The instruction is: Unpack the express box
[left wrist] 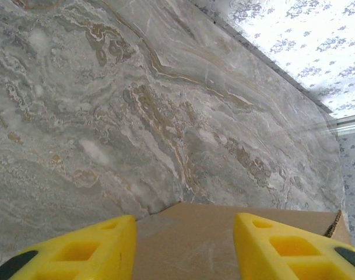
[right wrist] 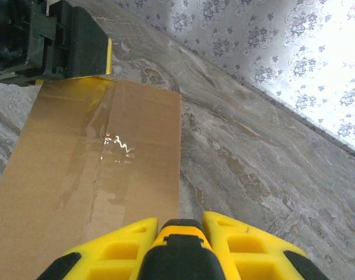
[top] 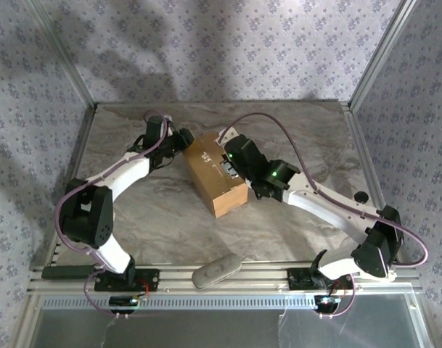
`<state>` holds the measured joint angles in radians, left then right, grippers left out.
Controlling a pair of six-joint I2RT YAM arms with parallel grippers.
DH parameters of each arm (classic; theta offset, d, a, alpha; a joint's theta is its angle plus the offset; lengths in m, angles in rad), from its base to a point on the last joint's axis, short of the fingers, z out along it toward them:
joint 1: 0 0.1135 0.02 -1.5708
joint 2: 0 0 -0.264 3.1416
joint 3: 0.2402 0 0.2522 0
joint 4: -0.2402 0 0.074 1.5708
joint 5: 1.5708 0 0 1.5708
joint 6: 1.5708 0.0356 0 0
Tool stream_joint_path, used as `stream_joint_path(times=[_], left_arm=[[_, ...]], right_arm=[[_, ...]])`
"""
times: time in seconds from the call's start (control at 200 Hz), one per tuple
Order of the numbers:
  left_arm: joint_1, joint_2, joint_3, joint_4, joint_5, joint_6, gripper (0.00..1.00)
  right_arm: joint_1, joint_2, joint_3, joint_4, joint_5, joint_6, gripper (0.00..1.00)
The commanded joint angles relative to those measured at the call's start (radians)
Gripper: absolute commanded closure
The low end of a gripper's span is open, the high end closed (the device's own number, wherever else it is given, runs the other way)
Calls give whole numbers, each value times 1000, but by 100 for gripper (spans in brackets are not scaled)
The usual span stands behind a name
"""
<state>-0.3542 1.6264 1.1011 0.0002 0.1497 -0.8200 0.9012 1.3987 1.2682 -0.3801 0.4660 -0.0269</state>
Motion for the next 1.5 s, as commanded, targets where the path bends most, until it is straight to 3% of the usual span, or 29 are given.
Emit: stream_joint_path(times=[0.0,0.19,0.43,0.68,0.845,1.069,1.494], left_arm=[[-8,-60,-27,-19,7,-16,53],[-3,-107,10,-94,-47,44,52],[30,-208,41,-169,-74,73,39],[27,-259,31,-288,56,79,34],[14,-279,-25,-304,80,81,31],[15,-253,-46,-320,41,103,31],[15,-161,-27,-259,78,95,31]], right_arm=[[8,-64,-25,-33,49,43,100],[5,-132,-50,-30,62,43,100],[-2,-171,10,-44,43,-7,100],[-59,-169,69,48,-173,7,100],[-107,-112,100,137,-323,31,100],[-146,16,169,222,-436,39,100],[-147,229,321,221,-507,-13,100]])
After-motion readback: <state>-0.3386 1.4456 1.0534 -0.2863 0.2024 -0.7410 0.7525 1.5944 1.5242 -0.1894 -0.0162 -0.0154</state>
